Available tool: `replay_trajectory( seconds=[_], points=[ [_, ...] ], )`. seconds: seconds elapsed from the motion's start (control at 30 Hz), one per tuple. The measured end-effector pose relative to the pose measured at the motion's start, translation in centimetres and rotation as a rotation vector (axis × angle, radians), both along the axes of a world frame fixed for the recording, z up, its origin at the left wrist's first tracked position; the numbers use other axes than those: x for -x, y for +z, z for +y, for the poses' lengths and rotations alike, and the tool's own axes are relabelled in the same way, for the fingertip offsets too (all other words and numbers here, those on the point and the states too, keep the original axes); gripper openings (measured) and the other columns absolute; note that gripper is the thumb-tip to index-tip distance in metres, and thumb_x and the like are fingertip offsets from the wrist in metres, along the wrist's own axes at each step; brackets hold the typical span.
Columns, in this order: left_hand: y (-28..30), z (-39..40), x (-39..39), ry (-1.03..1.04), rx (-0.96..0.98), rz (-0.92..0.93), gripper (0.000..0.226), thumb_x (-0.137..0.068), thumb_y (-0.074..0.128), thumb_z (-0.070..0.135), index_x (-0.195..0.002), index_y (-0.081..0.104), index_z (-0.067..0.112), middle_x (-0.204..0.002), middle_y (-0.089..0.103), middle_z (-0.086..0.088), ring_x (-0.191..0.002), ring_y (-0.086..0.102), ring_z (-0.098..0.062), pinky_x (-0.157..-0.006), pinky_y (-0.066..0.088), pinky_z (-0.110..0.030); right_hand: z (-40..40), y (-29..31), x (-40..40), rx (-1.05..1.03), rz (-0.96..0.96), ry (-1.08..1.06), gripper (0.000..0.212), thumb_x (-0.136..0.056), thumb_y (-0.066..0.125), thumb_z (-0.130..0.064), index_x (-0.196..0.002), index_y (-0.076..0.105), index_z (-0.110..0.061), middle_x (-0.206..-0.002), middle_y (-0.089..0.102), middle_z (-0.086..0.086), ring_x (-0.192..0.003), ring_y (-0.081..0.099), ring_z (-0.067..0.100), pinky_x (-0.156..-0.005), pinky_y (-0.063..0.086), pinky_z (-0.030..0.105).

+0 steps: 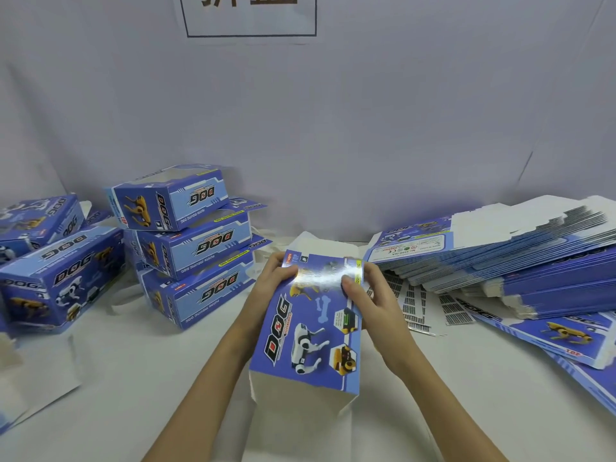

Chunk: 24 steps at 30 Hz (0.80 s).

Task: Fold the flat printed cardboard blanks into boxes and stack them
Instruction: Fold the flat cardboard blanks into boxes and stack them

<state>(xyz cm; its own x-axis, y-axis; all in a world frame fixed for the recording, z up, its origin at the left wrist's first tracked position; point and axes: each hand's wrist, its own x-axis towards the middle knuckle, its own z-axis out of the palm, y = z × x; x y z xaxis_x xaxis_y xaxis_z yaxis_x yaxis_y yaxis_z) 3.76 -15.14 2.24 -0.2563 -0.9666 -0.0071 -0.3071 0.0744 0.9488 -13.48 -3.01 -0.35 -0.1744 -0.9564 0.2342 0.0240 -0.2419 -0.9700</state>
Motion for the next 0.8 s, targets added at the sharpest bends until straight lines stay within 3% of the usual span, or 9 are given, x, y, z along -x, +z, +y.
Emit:
replay_trajectory(
  seconds=[0.07, 0.13, 0.23, 0.3, 0.4, 0.47, 0.53, 0.67, 0.8],
  points=[
    [0.7, -0.2, 0.2, 0.002, -0.017, -0.015, 0.022, -0.102, 0.054, -0.007, -0.087, 0.053, 0.008, -0.066, 0.056, 0.003, -0.041, 0.055, 0.007, -0.051, 0.041, -0.008, 0.0, 0.1, 0.0, 0.012, 0.022, -0.016, 0.036, -0.097, 0.071, -0.044, -0.121, 0.059, -0.021, -0.114, 0.075, 0.001, -0.096, 0.080, 0.027, -0.074, 0.060, 0.054],
    [1.5, -0.3, 0.6, 0.030, 0.001, 0.004, 0.034, -0.107, 0.046, -0.003, -0.077, 0.051, 0.012, -0.053, 0.051, 0.004, -0.050, 0.050, 0.001, -0.056, 0.039, -0.011, 0.0, 0.1, 0.0, 0.005, 0.030, -0.005, 0.035, -0.092, 0.069, -0.047, -0.116, 0.059, -0.023, -0.116, 0.073, 0.005, -0.096, 0.080, 0.027, -0.070, 0.059, 0.053],
    [1.1, 0.1, 0.4, -0.055, 0.098, -0.066, 0.039, -0.114, 0.026, 0.011, -0.080, 0.046, 0.014, -0.083, 0.041, -0.002, -0.073, 0.042, -0.008, -0.068, 0.041, -0.012, 0.0, 0.1, -0.1, -0.012, 0.048, -0.033, 0.041, -0.088, 0.073, -0.057, -0.118, 0.062, -0.032, -0.139, 0.057, 0.001, -0.108, 0.076, 0.024, -0.066, 0.064, 0.044],
    [1.6, 1.8, 0.2, -0.115, 0.107, -0.004, 0.039, -0.113, 0.033, 0.013, -0.076, 0.031, 0.026, -0.082, 0.034, 0.009, -0.060, 0.045, 0.007, -0.058, 0.040, -0.005, -0.1, -0.1, 0.0, -0.006, 0.061, -0.061, 0.042, -0.090, 0.074, -0.056, -0.125, 0.064, -0.035, -0.147, 0.048, -0.002, -0.119, 0.071, 0.023, -0.076, 0.066, 0.041],
    [1.9, 3.9, 0.1, -0.131, -0.084, 0.152, 0.037, -0.110, 0.037, 0.001, -0.077, 0.041, 0.019, -0.059, 0.056, 0.012, -0.035, 0.052, 0.008, -0.049, 0.041, -0.008, 0.0, -0.3, -0.1, 0.000, -0.036, 0.010, 0.043, -0.093, 0.075, -0.047, -0.131, 0.060, -0.035, -0.134, 0.067, 0.000, -0.109, 0.076, 0.023, -0.072, 0.065, 0.034],
    [1.3, 4.6, -0.2, -0.056, -0.125, 0.266, 0.025, -0.109, 0.041, 0.001, -0.086, 0.047, 0.007, -0.050, 0.062, 0.006, -0.037, 0.057, -0.001, -0.045, 0.043, -0.011, 0.0, -0.3, -0.2, 0.033, -0.094, -0.029, 0.055, -0.087, 0.080, -0.042, -0.136, 0.053, -0.040, -0.130, 0.067, -0.003, -0.105, 0.077, 0.024, -0.069, 0.065, 0.035],
    [0.5, 5.3, -0.6, -0.062, -0.128, 0.436, 0.001, -0.106, 0.050, 0.009, -0.107, 0.051, 0.009, -0.063, 0.070, 0.001, -0.047, 0.065, -0.008, -0.048, 0.052, -0.018, -0.2, -0.3, -0.2, 0.054, -0.157, -0.071, 0.067, -0.082, 0.082, -0.039, -0.139, 0.046, -0.043, -0.126, 0.068, -0.003, -0.103, 0.078, 0.025, -0.070, 0.066, 0.039],
    [-0.7, 4.1, -0.9, 0.006, -0.012, 0.504, 0.029, -0.104, 0.058, 0.009, -0.125, 0.047, 0.025, -0.075, 0.072, 0.029, -0.060, 0.072, 0.000, -0.051, 0.053, -0.013, -0.3, -0.4, 0.2, 0.008, -0.112, -0.056, 0.041, -0.085, 0.080, -0.040, -0.124, 0.065, -0.041, -0.129, 0.070, 0.004, -0.105, 0.077, 0.028, -0.075, 0.067, 0.044],
    [-1.3, 4.8, -1.8, -0.183, -0.098, 0.483, 0.031, -0.094, 0.069, 0.044, -0.118, 0.059, 0.027, -0.109, 0.076, -0.014, -0.077, 0.077, -0.027, -0.063, 0.063, -0.033, -0.1, -0.2, 0.1, 0.003, -0.138, -0.030, 0.034, -0.085, 0.078, -0.040, -0.118, 0.068, -0.035, -0.120, 0.072, -0.005, -0.100, 0.079, 0.026, -0.069, 0.066, 0.035]
  ],
)
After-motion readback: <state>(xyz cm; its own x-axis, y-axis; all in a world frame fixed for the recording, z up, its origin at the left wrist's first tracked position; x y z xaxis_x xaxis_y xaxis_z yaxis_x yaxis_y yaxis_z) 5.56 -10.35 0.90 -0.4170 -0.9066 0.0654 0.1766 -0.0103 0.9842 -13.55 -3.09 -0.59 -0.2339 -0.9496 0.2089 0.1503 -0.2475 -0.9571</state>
